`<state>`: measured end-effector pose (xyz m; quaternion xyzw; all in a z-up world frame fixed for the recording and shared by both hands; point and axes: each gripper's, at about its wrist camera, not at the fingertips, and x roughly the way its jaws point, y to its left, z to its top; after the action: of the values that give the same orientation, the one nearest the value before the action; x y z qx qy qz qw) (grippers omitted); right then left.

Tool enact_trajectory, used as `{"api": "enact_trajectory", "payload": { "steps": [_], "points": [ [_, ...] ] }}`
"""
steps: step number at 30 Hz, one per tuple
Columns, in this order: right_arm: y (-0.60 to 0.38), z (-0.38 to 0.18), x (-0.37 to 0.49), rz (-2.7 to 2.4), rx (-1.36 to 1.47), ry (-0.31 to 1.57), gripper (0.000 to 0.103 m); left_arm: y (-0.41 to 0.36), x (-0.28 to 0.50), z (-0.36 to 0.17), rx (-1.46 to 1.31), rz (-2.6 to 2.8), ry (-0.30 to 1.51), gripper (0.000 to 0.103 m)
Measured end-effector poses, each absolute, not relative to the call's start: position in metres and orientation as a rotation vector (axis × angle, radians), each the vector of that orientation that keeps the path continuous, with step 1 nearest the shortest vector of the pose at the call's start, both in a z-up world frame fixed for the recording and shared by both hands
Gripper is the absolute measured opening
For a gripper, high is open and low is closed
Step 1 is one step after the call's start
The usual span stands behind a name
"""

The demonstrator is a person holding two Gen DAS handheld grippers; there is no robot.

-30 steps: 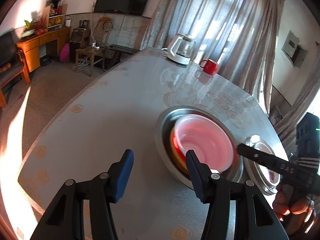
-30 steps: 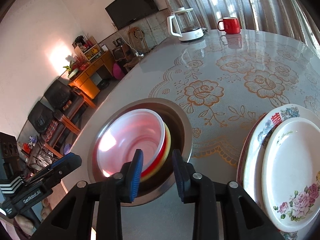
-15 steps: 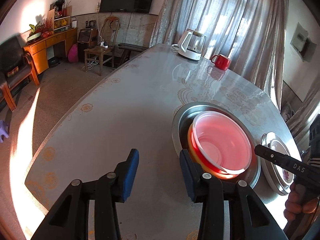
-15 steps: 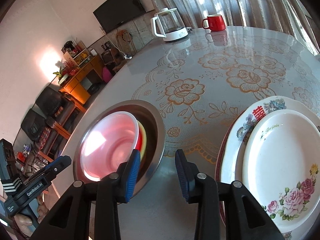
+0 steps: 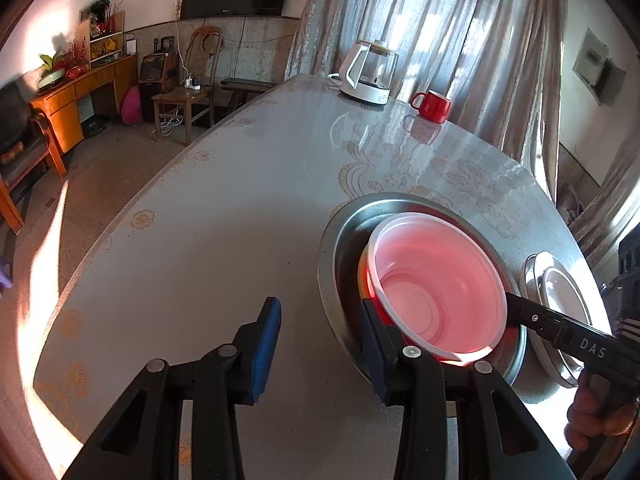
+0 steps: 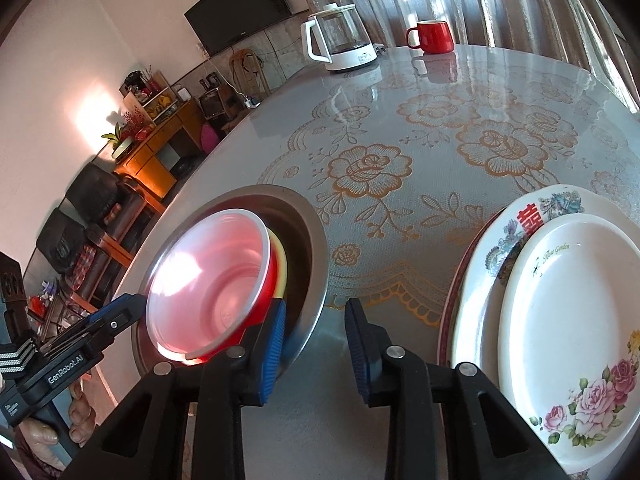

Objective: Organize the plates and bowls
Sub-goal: 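Grasp the steel bowl rim with the left gripper while the right gripper holds it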

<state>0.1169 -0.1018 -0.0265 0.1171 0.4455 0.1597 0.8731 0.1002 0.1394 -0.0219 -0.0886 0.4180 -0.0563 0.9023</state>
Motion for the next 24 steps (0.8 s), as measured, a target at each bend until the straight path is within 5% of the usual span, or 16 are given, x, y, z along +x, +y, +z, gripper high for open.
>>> {"api": "enact_trajectory", "payload": {
  "steps": [24],
  "points": [
    [-0.100,-0.028,0.122,0.338,0.249,0.946,0.028,0.138,0.117,-0.033,-0.187,-0.141,0.889,0.035]
  ]
}}
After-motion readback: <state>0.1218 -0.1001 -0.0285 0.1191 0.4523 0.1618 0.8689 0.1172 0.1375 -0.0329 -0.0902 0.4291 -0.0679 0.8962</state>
